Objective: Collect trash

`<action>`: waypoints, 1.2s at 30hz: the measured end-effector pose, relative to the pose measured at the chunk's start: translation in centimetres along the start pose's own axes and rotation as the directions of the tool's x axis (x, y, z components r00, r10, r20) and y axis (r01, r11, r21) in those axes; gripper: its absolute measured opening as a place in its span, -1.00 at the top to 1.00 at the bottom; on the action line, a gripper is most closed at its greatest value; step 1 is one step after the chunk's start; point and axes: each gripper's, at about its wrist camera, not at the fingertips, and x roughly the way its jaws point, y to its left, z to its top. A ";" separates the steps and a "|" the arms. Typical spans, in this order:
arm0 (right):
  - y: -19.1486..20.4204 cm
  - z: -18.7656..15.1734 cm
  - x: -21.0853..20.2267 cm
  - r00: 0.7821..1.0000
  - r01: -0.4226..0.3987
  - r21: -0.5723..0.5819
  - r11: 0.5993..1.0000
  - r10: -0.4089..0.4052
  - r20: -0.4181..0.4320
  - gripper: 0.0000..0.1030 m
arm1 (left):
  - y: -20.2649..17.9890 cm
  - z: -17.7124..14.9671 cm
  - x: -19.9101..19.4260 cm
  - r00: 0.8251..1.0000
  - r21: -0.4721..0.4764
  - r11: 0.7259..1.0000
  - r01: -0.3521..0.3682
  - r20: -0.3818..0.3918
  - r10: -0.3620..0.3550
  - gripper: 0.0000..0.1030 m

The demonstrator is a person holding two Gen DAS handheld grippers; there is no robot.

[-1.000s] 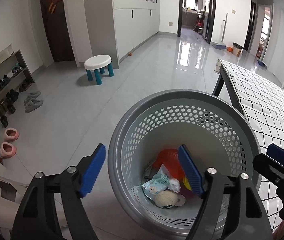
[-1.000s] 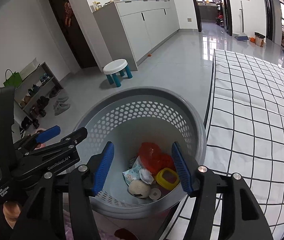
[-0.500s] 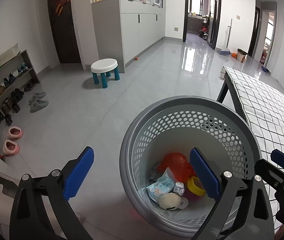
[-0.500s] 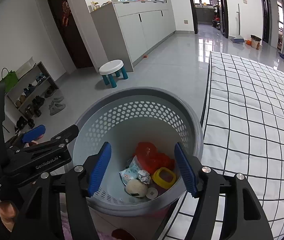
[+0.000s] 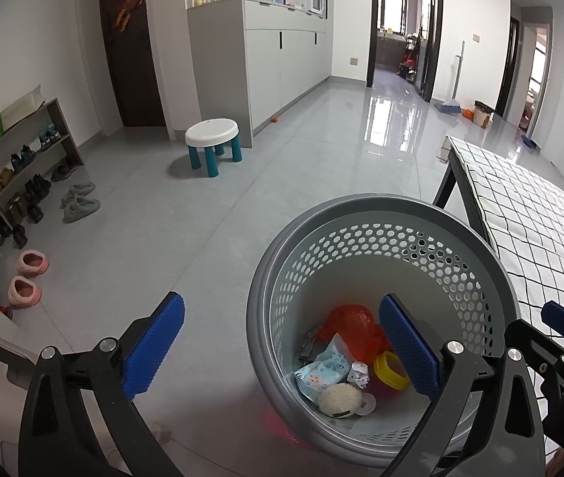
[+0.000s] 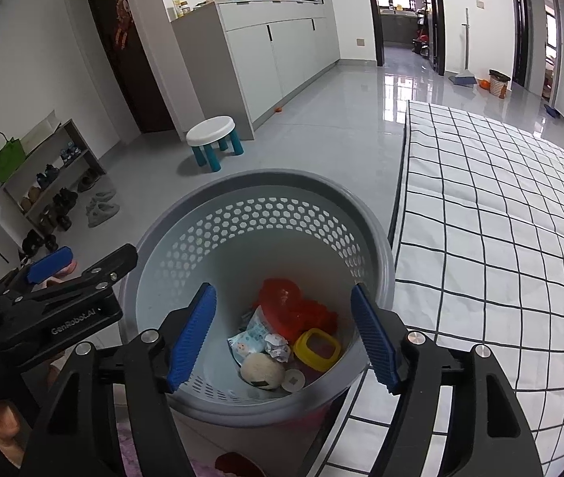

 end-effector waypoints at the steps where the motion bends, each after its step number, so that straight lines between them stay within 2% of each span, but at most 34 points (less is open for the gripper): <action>1: 0.1 0.0 0.0 1.000 0.003 0.003 1.000 -0.003 0.001 -0.36 | 0.0 0.0 0.0 1.000 -0.001 1.000 0.001 0.000 -0.001 -0.87; 36: -0.1 0.0 -0.2 1.000 0.023 0.012 1.000 -0.023 0.003 -0.37 | 0.1 0.0 -0.3 1.000 -0.005 1.000 -0.011 0.001 0.011 -0.88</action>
